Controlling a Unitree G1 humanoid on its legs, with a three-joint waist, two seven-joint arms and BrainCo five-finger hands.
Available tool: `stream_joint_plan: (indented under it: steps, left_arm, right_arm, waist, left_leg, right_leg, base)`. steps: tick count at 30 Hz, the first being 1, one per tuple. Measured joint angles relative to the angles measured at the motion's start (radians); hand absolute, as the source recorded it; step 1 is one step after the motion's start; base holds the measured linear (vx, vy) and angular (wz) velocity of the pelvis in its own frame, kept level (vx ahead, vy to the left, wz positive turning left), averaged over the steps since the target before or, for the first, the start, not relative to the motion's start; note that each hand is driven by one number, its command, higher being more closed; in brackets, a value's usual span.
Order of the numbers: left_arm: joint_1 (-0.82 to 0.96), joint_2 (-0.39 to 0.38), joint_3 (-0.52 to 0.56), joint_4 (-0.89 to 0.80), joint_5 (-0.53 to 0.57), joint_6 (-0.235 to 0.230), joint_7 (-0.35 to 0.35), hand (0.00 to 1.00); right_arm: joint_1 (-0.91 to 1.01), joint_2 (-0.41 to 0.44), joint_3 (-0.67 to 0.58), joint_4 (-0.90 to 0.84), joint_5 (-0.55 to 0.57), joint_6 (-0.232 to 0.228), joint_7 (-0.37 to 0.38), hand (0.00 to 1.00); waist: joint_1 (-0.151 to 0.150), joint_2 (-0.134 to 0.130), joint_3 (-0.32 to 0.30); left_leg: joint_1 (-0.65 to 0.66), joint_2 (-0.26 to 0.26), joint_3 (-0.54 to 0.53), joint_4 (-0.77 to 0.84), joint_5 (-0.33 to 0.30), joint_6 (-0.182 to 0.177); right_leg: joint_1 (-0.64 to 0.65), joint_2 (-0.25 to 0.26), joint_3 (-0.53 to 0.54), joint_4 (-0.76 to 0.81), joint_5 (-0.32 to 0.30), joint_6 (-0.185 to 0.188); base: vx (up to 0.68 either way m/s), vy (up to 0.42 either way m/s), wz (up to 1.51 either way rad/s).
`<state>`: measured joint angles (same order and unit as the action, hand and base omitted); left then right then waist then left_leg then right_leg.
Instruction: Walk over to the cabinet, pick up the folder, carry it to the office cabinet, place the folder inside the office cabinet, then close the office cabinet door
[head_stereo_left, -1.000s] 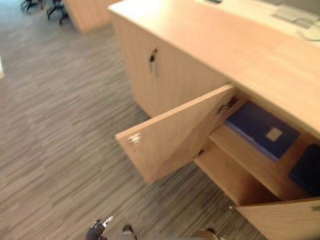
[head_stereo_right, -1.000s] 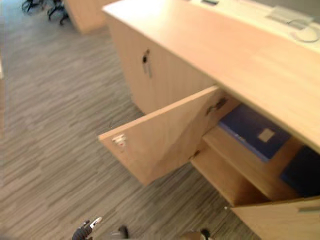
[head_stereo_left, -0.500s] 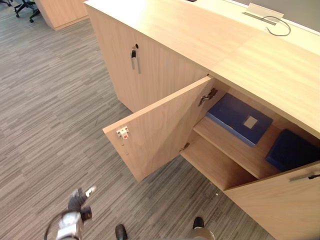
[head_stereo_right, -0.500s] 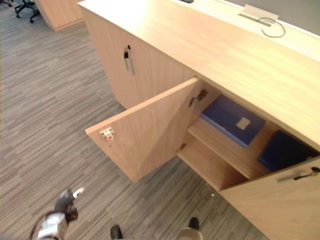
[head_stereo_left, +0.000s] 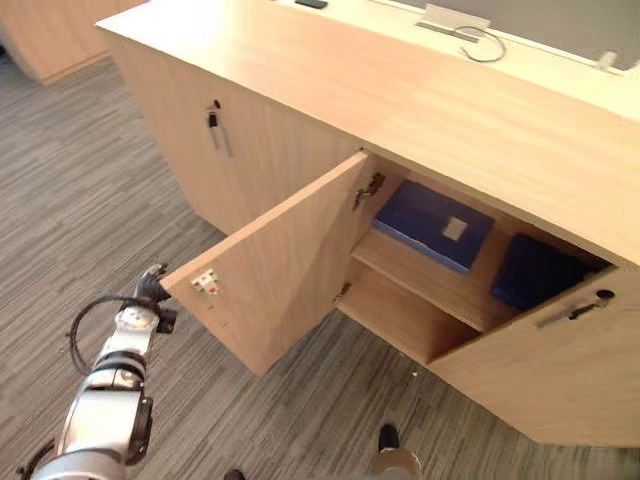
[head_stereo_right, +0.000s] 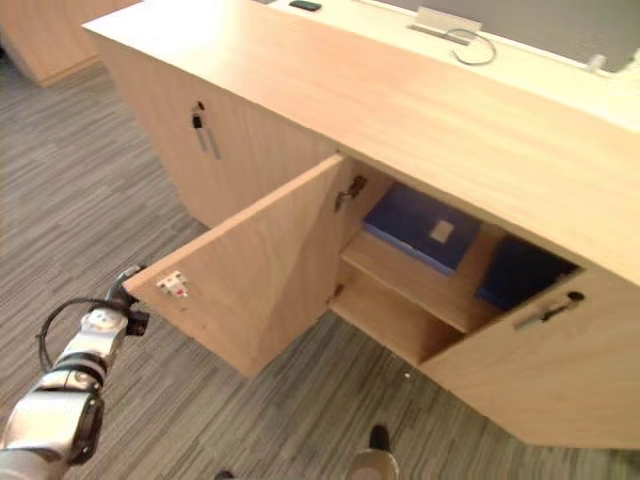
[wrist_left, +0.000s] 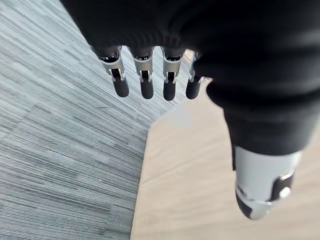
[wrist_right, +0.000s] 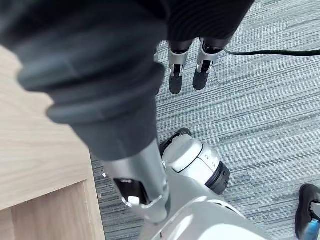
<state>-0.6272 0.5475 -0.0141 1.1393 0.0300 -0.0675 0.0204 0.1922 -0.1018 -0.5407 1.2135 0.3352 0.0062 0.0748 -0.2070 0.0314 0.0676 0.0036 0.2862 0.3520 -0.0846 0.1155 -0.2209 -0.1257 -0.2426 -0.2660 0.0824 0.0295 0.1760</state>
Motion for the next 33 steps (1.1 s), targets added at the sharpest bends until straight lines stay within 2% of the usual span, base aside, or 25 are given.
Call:
stream_joint_plan:
  steps: [2,11,13,14,15,16,17,19,20,21,23,25,28,30,32,33]
  left_arm:
    - [-0.039,0.007,-0.03,0.025,0.003,-0.003,-0.007,0.0]
    - [-0.066,-0.016,-0.205,0.042,0.016,0.009,-0.018,0.0]
    - [-0.065,-0.035,-0.29,0.023,0.05,0.008,-0.018,0.0]
    - [-0.054,-0.053,-0.372,-0.029,0.074,0.009,-0.018,0.0]
    - [-0.038,-0.065,-0.434,-0.088,0.092,0.008,-0.018,0.0]
    - [0.002,-0.107,-0.549,-0.233,0.115,0.009,-0.001,0.0]
    - [0.011,-0.122,-0.563,-0.27,0.122,0.01,0.009,0.0]
    - [0.046,-0.156,-0.682,-0.39,0.12,-0.006,0.001,0.0]
    - [0.073,-0.198,-0.756,-0.437,0.101,-0.017,-0.016,0.0]
    - [0.098,-0.241,-0.78,-0.444,0.053,-0.018,-0.023,0.0]
    - [0.139,-0.289,-0.874,-0.447,-0.045,-0.049,-0.095,0.0]
    - [0.211,-0.349,-1.011,-0.46,-0.125,-0.057,-0.2,0.0]
    - [0.27,-0.44,-1.065,-0.462,-0.199,-0.057,-0.257,0.0]
    - [0.273,-0.463,-1.067,-0.464,-0.236,-0.057,-0.269,0.0]
    - [0.28,-0.48,-1.077,-0.48,-0.281,-0.057,-0.28,0.0]
    - [0.284,-0.482,-1.082,-0.487,-0.288,-0.057,-0.282,0.0]
  right_arm:
    - [0.007,-0.001,0.021,-0.001,-0.001,0.0,0.001,0.0]
    - [0.054,0.024,0.024,-0.002,-0.002,0.001,0.001,0.0]
    - [0.054,0.035,0.025,-0.002,-0.002,0.0,0.001,0.0]
    - [0.054,0.039,0.025,-0.003,-0.002,0.0,0.001,0.0]
    - [0.053,0.041,0.025,-0.004,-0.002,0.0,0.001,0.0]
    - [0.05,0.045,0.023,-0.004,-0.002,-0.004,0.0,0.0]
    - [0.044,0.047,0.023,-0.003,-0.002,-0.005,-0.001,0.0]
    - [0.028,0.048,0.021,-0.003,-0.001,-0.006,-0.007,0.0]
    - [0.015,0.05,0.018,-0.003,-0.001,-0.007,-0.013,0.0]
    - [0.005,0.051,0.016,-0.002,-0.001,-0.01,-0.017,0.0]
    - [-0.022,0.06,0.01,-0.004,-0.001,-0.014,-0.025,0.0]
    - [-0.059,0.075,0.0,-0.007,0.0,-0.027,-0.033,0.0]
    - [-0.07,0.077,-0.005,-0.027,0.0,-0.027,-0.035,0.0]
    - [-0.072,0.076,-0.005,-0.044,-0.002,-0.027,-0.035,0.0]
    - [-0.074,0.064,-0.002,-0.042,-0.002,-0.028,-0.036,0.0]
    - [-0.074,0.062,-0.001,-0.042,-0.003,-0.028,-0.036,0.0]
  waist:
    - [-0.014,0.001,0.001]
    - [-0.012,-0.017,0.014]
    - [-0.005,-0.022,0.017]
    - [0.001,-0.025,0.018]
    - [0.003,-0.025,0.018]
    - [0.004,-0.026,0.016]
    - [0.005,-0.026,0.016]
    - [0.005,-0.024,0.015]
    - [0.005,-0.024,0.012]
    - [0.006,-0.024,0.009]
    - [0.01,-0.025,0.008]
    - [0.001,-0.024,0.006]
    - [0.002,-0.018,0.007]
    - [-0.002,-0.008,0.013]
    - [-0.006,0.013,0.026]
    - [-0.008,0.015,0.025]
  left_leg:
    - [0.001,0.008,0.013,0.0,0.0,-0.001]
    - [-0.001,0.029,0.033,0.0,0.003,-0.019]
    - [-0.004,0.03,0.031,0.0,0.004,-0.021]
    - [-0.006,0.03,0.027,0.0,0.005,-0.022]
    - [-0.009,0.03,0.024,0.0,0.005,-0.022]
    - [-0.025,0.031,0.01,-0.002,0.005,-0.022]
    - [-0.031,0.032,0.007,-0.002,0.006,-0.023]
    - [-0.042,0.033,-0.008,-0.002,0.007,-0.022]
    - [-0.047,0.034,-0.015,-0.001,0.008,-0.022]
    - [-0.052,0.034,-0.021,-0.001,0.008,-0.022]
    - [-0.053,0.034,-0.027,-0.001,0.008,-0.021]
    - [-0.039,0.031,-0.023,-0.001,0.006,-0.021]
    - [-0.036,0.025,-0.024,0.001,0.003,-0.018]
    - [-0.036,0.017,-0.03,0.015,0.001,-0.014]
    - [-0.047,0.012,-0.054,0.081,-0.038,-0.005]
    - [-0.059,0.011,-0.065,0.105,-0.046,-0.004]
  right_leg:
    - [-0.01,0.009,0.009,0.001,0.001,-0.002]
    - [-0.028,0.031,0.028,0.001,0.01,-0.014]
    - [-0.028,0.032,0.026,0.001,0.011,-0.015]
    - [-0.028,0.031,0.024,0.0,0.011,-0.016]
    - [-0.028,0.031,0.022,0.0,0.011,-0.016]
    - [-0.03,0.03,0.018,-0.006,0.01,-0.014]
    - [-0.031,0.031,0.015,-0.008,0.01,-0.014]
    - [-0.032,0.031,0.003,-0.01,0.009,-0.012]
    - [-0.031,0.031,0.001,-0.009,0.01,-0.012]
    - [-0.031,0.031,0.001,-0.007,0.01,-0.012]
    - [-0.029,0.031,-0.003,-0.003,0.01,-0.013]
    - [-0.023,0.026,-0.003,0.003,0.011,-0.013]
    - [-0.019,0.019,-0.005,0.003,0.011,-0.013]
    - [-0.009,0.008,-0.007,0.005,0.01,-0.012]
    - [0.007,-0.014,-0.017,0.039,-0.024,0.017]
    - [0.007,-0.022,-0.023,0.052,-0.045,0.02]
  base:
    - [-0.03,-0.024,-0.24]
    - [-0.02,-0.011,-0.06]
    - [-0.05,-0.009,0.03]
    - [-0.04,-0.008,0.05]
    - [-0.05,-0.01,0.14]
    - [-0.02,-0.007,0.14]
    - [-0.02,-0.011,0.2]
    - [0.02,-0.01,0.16]
    - [0.06,0.0,0.18]
    - [0.06,0.006,0.22]
    - [0.06,0.009,0.11]
    - [0.05,0.004,-0.05]
    - [0.01,0.001,0.0]
    - [-0.03,0.009,0.12]
    - [-0.07,0.014,0.21]
    - [-0.1,-0.02,0.34]
